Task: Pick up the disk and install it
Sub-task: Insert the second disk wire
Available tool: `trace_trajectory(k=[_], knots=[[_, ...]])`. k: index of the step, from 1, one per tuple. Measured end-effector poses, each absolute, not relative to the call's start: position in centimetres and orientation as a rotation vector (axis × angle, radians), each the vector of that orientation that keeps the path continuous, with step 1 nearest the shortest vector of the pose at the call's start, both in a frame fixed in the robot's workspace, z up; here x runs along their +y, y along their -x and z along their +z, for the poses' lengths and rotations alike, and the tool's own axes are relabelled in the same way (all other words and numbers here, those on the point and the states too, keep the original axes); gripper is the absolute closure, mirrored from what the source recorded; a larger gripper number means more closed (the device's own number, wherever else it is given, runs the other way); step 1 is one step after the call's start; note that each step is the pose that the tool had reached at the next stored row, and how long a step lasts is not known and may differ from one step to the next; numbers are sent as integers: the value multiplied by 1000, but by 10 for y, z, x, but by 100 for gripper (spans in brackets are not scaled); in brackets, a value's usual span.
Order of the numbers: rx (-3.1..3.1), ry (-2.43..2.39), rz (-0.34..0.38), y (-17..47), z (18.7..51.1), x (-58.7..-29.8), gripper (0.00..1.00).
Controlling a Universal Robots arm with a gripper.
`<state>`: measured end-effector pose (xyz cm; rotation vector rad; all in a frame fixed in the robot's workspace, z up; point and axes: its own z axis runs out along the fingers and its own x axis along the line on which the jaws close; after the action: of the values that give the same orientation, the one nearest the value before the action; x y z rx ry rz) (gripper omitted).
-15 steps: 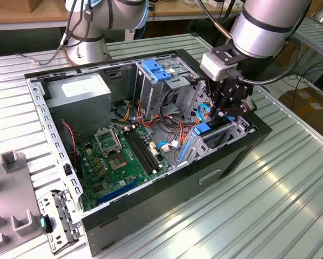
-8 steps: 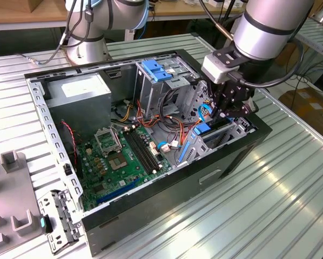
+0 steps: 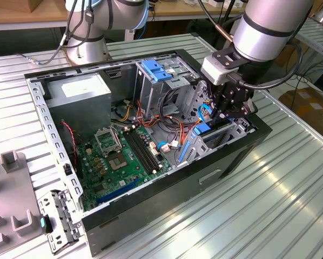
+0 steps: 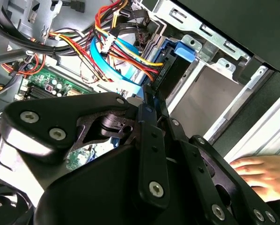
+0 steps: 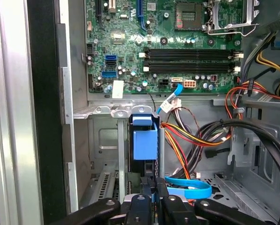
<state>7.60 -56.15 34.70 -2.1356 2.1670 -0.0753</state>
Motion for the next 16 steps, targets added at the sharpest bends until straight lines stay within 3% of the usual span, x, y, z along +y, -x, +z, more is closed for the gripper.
trace_trajectory(k=[16], knots=[[2161,2127,-58,-76,348,-562,84]])
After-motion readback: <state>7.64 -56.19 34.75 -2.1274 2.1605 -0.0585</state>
